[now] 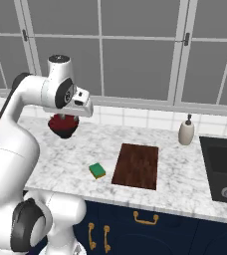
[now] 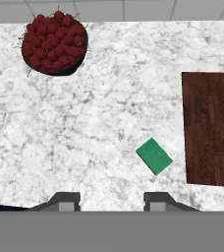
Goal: Pick up the sponge from the counter and clean the cutting board by briefly scrubbing or pressing down on the cutting board. Once finished, release the sponge.
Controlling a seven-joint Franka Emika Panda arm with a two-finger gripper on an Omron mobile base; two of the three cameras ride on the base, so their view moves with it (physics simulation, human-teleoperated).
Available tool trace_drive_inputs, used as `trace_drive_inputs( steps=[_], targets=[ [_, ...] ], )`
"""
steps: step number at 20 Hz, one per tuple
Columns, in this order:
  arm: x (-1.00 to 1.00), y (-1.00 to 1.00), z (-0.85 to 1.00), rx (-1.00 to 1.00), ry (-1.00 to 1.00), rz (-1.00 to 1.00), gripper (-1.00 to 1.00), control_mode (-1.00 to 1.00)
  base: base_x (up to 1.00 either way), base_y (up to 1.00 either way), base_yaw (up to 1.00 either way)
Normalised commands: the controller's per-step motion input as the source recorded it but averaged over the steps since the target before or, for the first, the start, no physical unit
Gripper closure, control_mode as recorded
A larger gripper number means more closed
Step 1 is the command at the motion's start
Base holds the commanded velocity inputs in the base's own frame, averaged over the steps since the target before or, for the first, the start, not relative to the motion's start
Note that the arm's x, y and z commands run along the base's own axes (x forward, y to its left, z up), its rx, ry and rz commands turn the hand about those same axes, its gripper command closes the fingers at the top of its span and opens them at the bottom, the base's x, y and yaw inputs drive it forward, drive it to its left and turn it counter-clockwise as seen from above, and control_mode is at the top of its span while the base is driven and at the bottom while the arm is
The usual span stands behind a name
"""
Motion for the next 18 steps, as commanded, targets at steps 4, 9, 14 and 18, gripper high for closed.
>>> trace_drive_inputs(
  steps=[4, 9, 14, 18],
  targets=[
    [-0.39, 0.0, 0.0, 0.0, -0.05, 0.0, -1.0, -1.0, 0.0, 0.0, 0.0],
    [-0.66, 0.0, -0.12, -0.02, 0.01, 0.0, -1.0, -1.0, 0.0, 0.0, 0.0],
    [-0.5, 0.0, -0.24, -0.02, 0.06, 0.0, -1.0, -1.0, 0.0, 0.0, 0.0],
    [-0.15, 0.0, -0.41, -0.05, 0.09, 0.08, -1.0, -1.0, 0.0, 0.0, 0.0]
  ],
)
